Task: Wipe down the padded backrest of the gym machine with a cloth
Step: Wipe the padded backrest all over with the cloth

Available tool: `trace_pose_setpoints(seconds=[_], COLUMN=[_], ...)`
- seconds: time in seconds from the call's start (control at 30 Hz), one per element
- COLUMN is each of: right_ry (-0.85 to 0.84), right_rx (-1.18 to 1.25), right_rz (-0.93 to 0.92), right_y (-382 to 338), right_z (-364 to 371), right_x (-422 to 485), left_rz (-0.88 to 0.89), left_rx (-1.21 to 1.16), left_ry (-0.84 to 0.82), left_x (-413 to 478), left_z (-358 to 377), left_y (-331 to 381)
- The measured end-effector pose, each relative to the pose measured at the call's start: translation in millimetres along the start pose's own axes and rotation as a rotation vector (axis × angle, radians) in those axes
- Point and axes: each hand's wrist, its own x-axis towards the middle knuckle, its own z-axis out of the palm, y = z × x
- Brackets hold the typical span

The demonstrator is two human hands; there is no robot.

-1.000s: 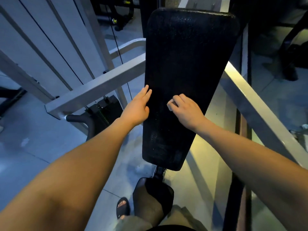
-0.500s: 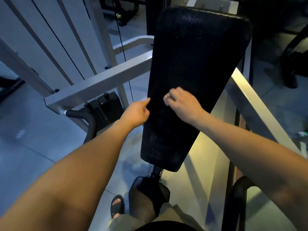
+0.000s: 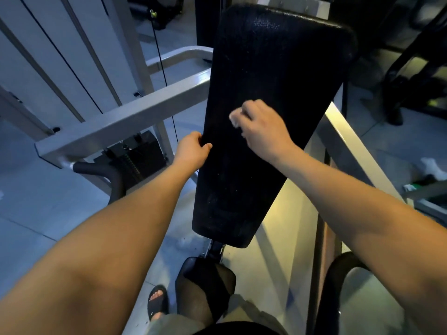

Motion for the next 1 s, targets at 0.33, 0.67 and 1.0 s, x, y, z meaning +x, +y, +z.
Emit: trace_pose_setpoints(seconds=[0.33, 0.67, 1.0], right_ry=[0.006, 0.046, 0.204], right_rx=[-0.004, 0.024, -0.093], right_rz=[-0.038, 0.009, 0.111], right_y=[-1.0, -20.4, 10.7], right_z=[-8.4, 27.6, -8.4], right_x=[1.4, 4.5, 53.1], left_rz=[-0.006, -0.024, 0.022], left_rx=[0.081, 0.026, -0.093], left_ry=[-0.03, -0.013, -0.102], left_x=[2.1, -1.6, -9.4], left_z=[-8.8, -7.1, -4.8], left_y=[10.6, 9.6, -3.0])
